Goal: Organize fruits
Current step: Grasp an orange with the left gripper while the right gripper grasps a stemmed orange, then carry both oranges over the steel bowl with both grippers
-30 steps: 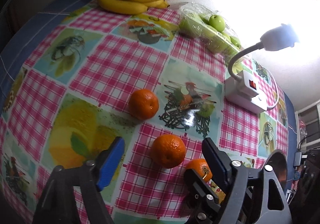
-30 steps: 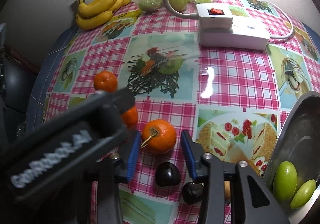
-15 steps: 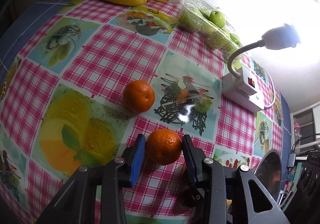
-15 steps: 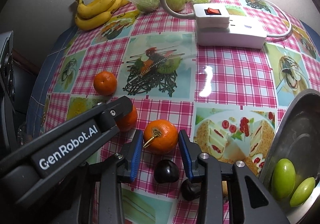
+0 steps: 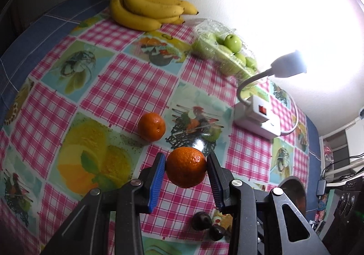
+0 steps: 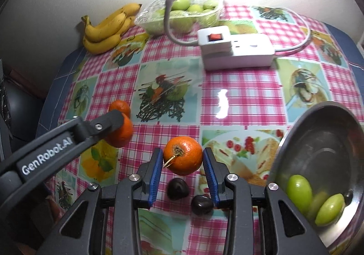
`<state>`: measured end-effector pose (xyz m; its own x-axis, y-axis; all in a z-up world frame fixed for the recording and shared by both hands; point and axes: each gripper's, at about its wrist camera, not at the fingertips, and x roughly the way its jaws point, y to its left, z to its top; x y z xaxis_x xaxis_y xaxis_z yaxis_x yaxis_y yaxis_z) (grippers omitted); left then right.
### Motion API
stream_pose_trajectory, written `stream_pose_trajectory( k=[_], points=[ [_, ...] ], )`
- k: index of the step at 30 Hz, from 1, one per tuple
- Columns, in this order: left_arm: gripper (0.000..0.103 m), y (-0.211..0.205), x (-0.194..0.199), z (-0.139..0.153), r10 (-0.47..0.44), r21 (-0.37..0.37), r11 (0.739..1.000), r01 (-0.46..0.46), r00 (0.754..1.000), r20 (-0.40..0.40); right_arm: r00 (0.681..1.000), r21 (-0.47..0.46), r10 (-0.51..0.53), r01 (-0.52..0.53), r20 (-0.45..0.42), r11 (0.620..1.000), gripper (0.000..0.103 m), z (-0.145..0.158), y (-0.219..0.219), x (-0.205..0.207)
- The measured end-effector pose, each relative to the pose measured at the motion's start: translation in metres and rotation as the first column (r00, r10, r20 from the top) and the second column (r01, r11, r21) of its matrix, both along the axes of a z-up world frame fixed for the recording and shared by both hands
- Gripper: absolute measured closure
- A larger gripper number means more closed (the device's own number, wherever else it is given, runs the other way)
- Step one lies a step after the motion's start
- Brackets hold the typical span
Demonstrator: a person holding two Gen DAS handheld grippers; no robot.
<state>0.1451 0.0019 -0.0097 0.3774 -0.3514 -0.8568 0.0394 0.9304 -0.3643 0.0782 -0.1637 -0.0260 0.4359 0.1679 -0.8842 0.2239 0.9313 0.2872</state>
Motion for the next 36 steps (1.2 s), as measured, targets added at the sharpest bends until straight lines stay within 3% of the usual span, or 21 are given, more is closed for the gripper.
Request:
stream_pose_trajectory(
  k=[18,29,36],
  points=[
    [0.063,-0.011,-0.017,0.026,0.002,0.028,1.0,-0.004,0.999,0.053,0.977,-0.018,-0.211,0.211,-0.013,0.977,0.065,0.017,-0.079,-0.038],
    [0.063,-0.048,-0.03,0.029,-0.07,0.052,0.996,0.067,0.996,0.06,0.915,-0.02,-0.4,0.399,-0.045,0.917,0.065,0.012,-0.157,-0.078],
    [0.063,-0.091,-0.048,0.031,-0.166,0.072,0.984,0.161,0.984,0.07,0.879,-0.016,-0.475,0.475,-0.047,0.88,0.065,0.011,-0.19,-0.102]
  ],
)
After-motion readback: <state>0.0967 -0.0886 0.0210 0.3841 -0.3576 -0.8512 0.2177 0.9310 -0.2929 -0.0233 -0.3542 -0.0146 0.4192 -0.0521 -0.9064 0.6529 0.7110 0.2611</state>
